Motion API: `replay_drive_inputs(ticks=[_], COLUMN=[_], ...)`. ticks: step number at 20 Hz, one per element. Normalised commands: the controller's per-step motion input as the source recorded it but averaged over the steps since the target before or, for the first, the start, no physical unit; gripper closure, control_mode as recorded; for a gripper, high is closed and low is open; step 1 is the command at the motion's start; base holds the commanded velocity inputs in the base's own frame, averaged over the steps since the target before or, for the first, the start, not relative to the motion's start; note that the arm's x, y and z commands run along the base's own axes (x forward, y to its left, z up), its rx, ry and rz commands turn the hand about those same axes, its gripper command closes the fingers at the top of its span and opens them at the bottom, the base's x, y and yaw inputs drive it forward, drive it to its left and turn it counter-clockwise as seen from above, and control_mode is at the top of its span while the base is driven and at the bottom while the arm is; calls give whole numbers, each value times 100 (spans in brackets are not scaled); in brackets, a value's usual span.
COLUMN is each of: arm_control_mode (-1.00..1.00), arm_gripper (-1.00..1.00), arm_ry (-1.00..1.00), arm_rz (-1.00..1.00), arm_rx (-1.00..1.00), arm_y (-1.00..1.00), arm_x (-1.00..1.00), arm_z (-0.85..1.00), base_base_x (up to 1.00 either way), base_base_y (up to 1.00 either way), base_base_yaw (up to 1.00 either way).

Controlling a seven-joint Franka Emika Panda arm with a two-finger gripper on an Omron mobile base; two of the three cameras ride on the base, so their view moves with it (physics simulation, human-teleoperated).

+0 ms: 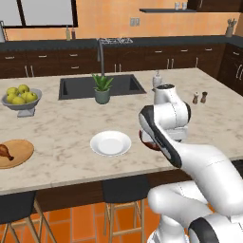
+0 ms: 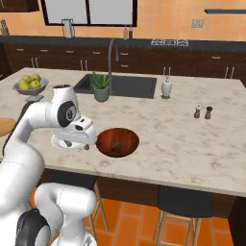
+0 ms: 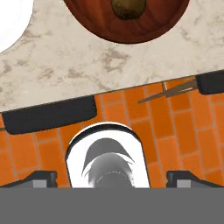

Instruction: Pick the chicken drumstick and mushroom from their plates and place them in the bowl. Then put the bowl in the fridge.

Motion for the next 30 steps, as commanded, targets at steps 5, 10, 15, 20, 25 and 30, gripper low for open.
replay_drive_inputs(ticks=[5, 10, 15, 20, 25, 30], arm_control_mode=[-100, 100, 100, 100, 100, 100], arm_gripper=[-100, -100, -100, -100, -100, -100], arm_ry=[-5, 0, 0, 0, 0, 0], arm_rz=[1, 2, 0, 0, 0, 0], arm_rx=[15, 10, 0, 0, 0, 0], arm_y=[2, 3, 0, 0, 0, 0], arm_x=[-70, -52, 0, 0, 0, 0], arm_z=[29, 18, 0, 0, 0, 0], base_base_x=[0, -25, -39, -25, -6, 19], base_base_y=[0, 11, 93, 100, 100, 96], base_base_yaw=[0, 3, 8, 0, 1, 3])
